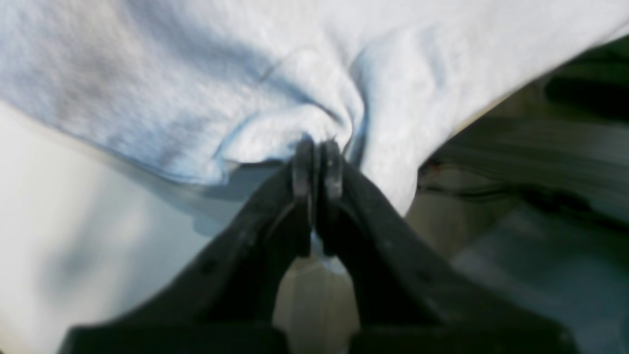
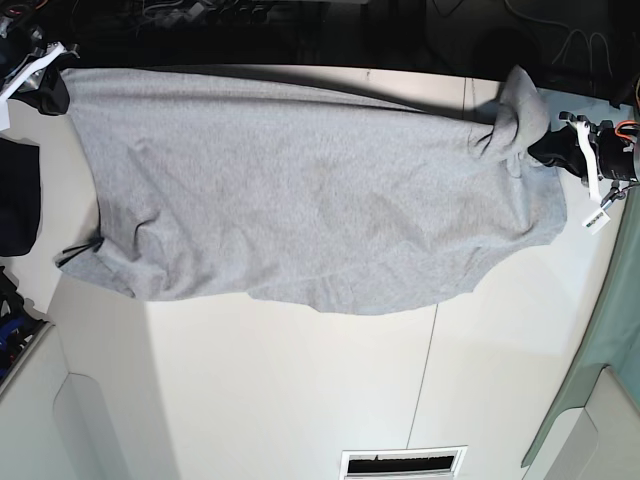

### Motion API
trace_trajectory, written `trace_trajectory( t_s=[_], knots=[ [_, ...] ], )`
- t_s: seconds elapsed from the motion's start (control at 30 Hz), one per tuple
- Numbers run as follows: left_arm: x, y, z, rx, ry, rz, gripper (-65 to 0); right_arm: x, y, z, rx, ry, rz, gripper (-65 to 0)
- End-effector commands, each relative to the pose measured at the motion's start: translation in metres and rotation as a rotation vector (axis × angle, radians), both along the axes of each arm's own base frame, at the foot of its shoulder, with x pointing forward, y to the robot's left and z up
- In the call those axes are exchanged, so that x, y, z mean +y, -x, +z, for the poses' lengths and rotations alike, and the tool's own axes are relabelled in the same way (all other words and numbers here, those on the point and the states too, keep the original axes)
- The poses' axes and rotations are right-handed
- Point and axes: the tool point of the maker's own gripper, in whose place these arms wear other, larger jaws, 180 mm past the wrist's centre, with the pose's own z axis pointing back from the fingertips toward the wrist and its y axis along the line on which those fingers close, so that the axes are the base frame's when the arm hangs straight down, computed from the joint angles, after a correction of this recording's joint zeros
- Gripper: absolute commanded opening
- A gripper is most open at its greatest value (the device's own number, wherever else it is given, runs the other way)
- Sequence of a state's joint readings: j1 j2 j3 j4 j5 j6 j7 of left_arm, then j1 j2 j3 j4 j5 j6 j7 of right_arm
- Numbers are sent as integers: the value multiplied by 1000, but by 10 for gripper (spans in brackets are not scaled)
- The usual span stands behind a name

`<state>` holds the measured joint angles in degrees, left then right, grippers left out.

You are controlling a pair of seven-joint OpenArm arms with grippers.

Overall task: Layout the t-shirt on the table in an organized manner, then fold the t-shirt properly
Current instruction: 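Drag the stretched shirt across the table and lay it flat, then release the shirt and move both grippers to new edge points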

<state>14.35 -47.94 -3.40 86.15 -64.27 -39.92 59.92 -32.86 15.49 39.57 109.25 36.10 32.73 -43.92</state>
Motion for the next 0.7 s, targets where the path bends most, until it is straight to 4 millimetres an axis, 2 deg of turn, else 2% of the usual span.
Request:
trace_trajectory(
  t_s=[0.0, 0.03, 0.07, 0.13, 0.17, 0.2, 0.27, 0.4, 0.5, 0.6, 0.67],
  knots=[
    [7, -3, 9, -17, -24, -16, -650, -6, -1, 5, -21, 9, -13, -650],
    [5, -1, 9, -16, -22, -20, -650, -6, 0, 3, -17, 3, -20, -650],
    [4, -1, 9, -17, -21, -21, -646, -7, 0, 2, -18, 0, -28, -613],
    [4, -4, 10, -28, -17, -19, -547, -10, -6, 4, -45, -11, -53, -433],
    [4, -5, 11, -31, -17, -18, -495, -10, -12, 7, -69, -12, -56, -367],
    [4, -7, 12, -36, -18, -19, -452, -10, -18, 10, -92, -12, -57, -328],
    [4, -10, 14, -45, -18, -19, -403, -11, -33, 18, -137, -12, -57, -321],
    [0, -18, 21, -67, 0, -18, -401, -10, -66, 37, -236, -16, -57, -321],
    [-11, -40, 45, -179, 71, 2, -401, -7, -92, 50, -305, -47, -61, -321],
    [-18, -72, 81, -375, 97, 25, -401, 4, -112, 42, -318, -98, -52, -321],
    [-20, -95, 97, -501, 94, 53, -401, 17, -123, 25, -292, -147, -40, -322]
  ],
)
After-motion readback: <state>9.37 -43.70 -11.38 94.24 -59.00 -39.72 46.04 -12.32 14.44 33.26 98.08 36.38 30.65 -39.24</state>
